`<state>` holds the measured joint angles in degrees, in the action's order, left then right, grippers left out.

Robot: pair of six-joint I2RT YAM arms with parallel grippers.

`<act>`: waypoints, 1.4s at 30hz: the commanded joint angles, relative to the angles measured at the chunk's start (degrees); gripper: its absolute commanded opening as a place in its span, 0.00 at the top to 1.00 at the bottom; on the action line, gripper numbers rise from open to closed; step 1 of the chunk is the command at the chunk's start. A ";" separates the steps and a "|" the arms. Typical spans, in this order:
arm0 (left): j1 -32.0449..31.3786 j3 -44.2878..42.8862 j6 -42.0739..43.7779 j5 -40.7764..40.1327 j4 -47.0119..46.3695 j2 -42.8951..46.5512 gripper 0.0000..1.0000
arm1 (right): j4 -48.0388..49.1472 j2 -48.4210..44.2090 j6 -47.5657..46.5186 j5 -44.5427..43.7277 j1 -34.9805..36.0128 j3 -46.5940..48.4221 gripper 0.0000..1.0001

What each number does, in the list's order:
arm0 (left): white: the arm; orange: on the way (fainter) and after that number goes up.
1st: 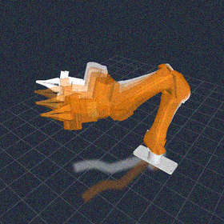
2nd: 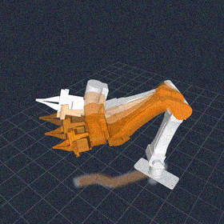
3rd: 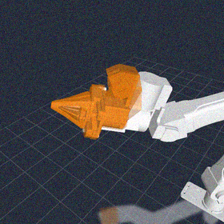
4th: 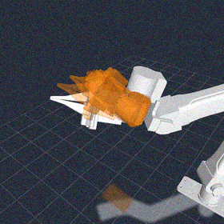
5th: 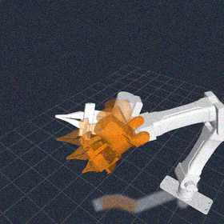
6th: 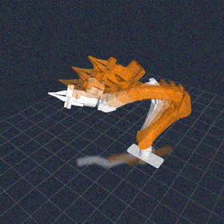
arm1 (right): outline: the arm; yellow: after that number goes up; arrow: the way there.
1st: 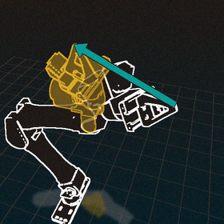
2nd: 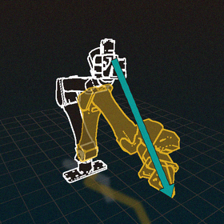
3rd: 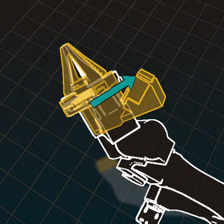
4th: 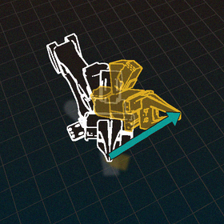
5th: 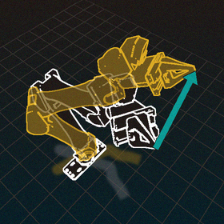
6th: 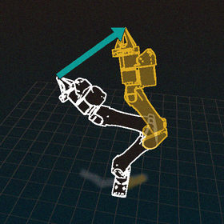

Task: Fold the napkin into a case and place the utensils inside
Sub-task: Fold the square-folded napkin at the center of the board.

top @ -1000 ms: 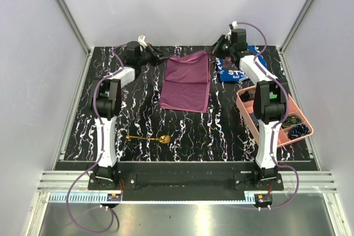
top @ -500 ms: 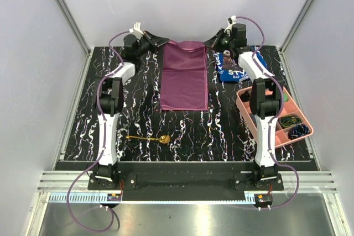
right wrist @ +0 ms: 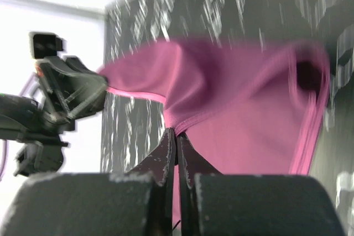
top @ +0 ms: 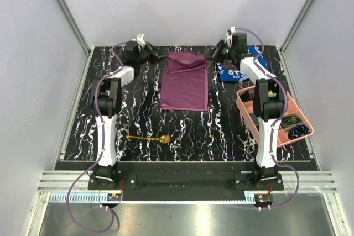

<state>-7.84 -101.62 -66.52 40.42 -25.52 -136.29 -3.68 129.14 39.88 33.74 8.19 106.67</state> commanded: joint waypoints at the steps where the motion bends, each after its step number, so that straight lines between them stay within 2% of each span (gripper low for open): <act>1: -0.16 9.67 10.26 1.85 12.46 15.49 1.00 | -0.72 -10.30 3.27 6.15 0.07 -11.20 1.00; 6: -0.95 19.35 15.10 2.37 18.12 22.46 1.00 | -0.01 -17.42 2.31 7.74 0.52 -25.71 1.00; 8: -0.87 21.46 19.22 2.29 24.61 24.22 1.00 | 0.25 -18.57 2.22 8.19 0.52 -30.18 1.00; 14: -1.75 30.24 24.94 1.60 32.27 28.35 1.00 | 1.13 -20.60 1.61 9.07 0.60 -36.44 1.00; 16: -1.83 31.13 28.00 -0.34 35.62 29.58 1.00 | 2.01 -19.98 1.87 10.03 1.04 -37.15 1.00; 23: -2.71 33.68 30.31 -3.95 38.70 30.56 1.00 | 2.98 -18.93 2.13 9.24 2.45 -40.40 1.00; 36: -2.89 36.76 29.70 -5.00 40.19 29.06 1.00 | 2.01 -19.10 -0.32 6.34 2.54 -44.00 1.00; 42: -3.15 37.46 28.56 -2.11 40.20 30.64 0.99 | -0.10 -20.42 -1.47 5.81 2.54 -44.36 1.00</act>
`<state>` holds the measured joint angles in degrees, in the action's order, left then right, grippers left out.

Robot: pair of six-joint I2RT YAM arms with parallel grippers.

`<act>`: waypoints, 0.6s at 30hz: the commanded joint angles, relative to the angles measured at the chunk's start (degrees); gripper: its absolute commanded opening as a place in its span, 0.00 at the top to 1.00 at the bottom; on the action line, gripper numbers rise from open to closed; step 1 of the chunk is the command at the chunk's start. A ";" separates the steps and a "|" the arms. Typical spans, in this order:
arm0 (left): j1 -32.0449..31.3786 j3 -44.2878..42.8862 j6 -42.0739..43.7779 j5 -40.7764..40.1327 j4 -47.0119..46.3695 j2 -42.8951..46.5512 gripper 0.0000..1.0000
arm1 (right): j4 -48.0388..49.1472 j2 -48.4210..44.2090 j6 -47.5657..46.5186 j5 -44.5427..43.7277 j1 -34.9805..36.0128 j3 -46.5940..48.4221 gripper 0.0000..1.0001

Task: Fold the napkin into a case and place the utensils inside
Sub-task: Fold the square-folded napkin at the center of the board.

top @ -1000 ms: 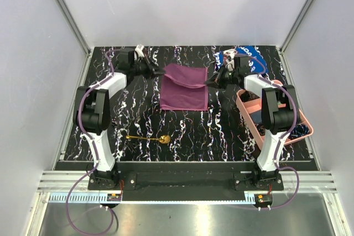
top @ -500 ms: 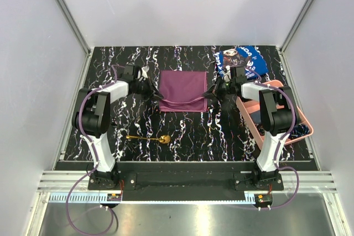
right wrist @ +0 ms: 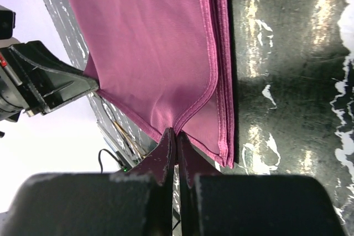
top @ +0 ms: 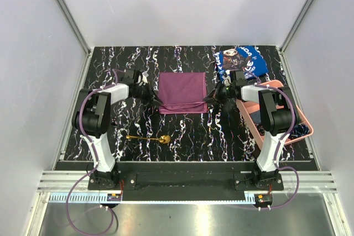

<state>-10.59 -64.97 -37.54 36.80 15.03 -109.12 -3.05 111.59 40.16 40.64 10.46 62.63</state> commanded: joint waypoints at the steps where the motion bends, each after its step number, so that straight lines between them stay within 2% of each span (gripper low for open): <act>1: -0.40 0.81 -0.60 2.31 -0.44 4.09 0.98 | -0.64 -3.22 -1.75 -1.09 0.26 -0.40 1.00; 8: -0.92 0.98 -2.19 4.25 -0.61 8.13 0.94 | -2.83 -4.63 -2.98 -1.88 0.09 0.03 1.00; 18: -2.86 8.71 -4.29 4.95 -3.68 9.28 0.92 | -6.35 -4.72 -5.62 -3.64 -0.35 0.39 1.00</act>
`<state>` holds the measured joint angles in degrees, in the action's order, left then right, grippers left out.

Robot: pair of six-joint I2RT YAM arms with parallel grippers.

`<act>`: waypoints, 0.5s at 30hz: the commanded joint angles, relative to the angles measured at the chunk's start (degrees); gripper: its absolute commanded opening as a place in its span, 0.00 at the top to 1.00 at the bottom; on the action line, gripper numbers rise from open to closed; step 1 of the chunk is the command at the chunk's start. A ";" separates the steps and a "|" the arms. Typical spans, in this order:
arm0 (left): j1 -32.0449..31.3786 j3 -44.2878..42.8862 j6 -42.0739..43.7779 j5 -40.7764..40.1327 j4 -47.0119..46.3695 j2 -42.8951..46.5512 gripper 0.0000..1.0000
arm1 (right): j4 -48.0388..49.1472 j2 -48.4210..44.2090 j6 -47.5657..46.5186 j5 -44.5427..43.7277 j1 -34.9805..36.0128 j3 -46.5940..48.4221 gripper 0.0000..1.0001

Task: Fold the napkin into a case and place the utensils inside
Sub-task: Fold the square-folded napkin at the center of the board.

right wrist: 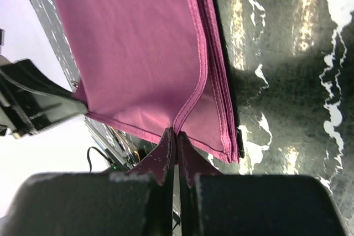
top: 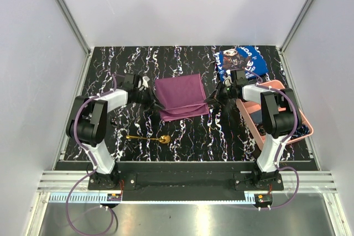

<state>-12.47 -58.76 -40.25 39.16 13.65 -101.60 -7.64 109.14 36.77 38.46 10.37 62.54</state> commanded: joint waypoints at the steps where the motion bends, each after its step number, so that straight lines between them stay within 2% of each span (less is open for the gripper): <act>1: -1.24 3.56 -1.85 2.59 -2.83 1.85 0.92 | -2.03 -1.92 -2.32 -1.89 -0.26 0.47 1.00; 8: -3.35 7.61 -6.07 3.30 -9.87 3.60 0.91 | -3.61 -0.34 -3.99 -4.27 -0.26 0.74 1.00; 11: -2.65 5.51 -6.42 2.77 -9.26 2.65 0.91 | -3.79 -0.24 -3.73 -4.27 -0.26 0.39 1.00; 15: -2.12 -2.29 -5.19 2.51 -5.92 -1.22 0.92 | -2.04 -2.44 -1.45 -6.20 0.26 -3.46 1.00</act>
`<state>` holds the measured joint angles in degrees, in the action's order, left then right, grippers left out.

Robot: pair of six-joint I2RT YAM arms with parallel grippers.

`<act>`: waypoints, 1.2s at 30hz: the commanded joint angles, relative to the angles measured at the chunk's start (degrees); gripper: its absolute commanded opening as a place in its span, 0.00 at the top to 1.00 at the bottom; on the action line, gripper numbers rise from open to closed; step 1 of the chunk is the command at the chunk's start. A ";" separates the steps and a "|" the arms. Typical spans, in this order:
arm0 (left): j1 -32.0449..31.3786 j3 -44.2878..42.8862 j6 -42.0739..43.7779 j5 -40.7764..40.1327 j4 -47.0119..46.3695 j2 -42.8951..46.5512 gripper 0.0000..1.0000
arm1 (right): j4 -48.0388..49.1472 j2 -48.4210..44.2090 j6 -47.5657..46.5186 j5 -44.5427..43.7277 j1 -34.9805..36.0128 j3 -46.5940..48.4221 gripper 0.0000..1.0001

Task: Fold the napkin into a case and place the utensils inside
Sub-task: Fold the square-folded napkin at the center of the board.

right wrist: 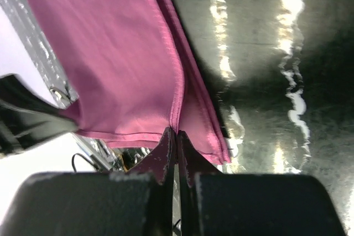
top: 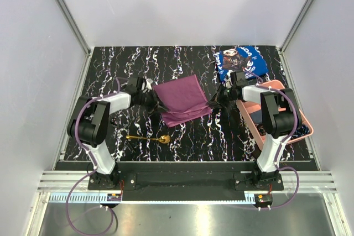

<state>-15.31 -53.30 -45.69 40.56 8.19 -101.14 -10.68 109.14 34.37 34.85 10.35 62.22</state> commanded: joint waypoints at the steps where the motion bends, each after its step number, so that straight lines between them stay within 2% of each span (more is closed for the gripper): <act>1: 0.81 -9.35 0.60 1.37 0.59 -3.26 0.92 | 1.79 -3.84 1.40 -3.73 0.55 -3.94 1.00; 5: 0.90 -17.44 4.72 2.33 5.61 -7.31 0.93 | 7.50 -9.46 7.62 -6.19 1.86 -11.48 1.00; 9: 0.90 -21.67 7.63 1.02 9.57 -7.14 0.93 | 8.31 -12.64 8.43 -6.82 4.15 -11.77 1.00; 12: 0.90 -20.71 8.16 1.54 10.01 -5.12 0.92 | 5.67 -13.43 6.77 -7.34 4.15 -9.31 1.00; 20: -0.25 -9.38 6.41 0.93 8.78 4.19 0.92 | -2.59 -13.08 0.53 -6.55 3.10 1.22 1.00; 22: -0.16 -8.75 5.88 0.58 8.43 6.03 0.92 | -4.52 -12.90 -0.18 -6.11 3.10 2.73 1.00; 31: 0.28 -18.67 4.30 0.93 9.48 5.26 0.92 | -10.67 -12.73 -3.17 -5.94 2.22 12.48 1.00; 36: 0.11 -17.99 3.50 1.11 9.66 6.04 0.92 | -13.49 -11.50 -5.10 -5.06 1.60 16.53 1.00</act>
<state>-15.29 -70.54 -41.10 40.58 18.26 -96.42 -21.21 97.47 32.10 28.56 12.73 74.91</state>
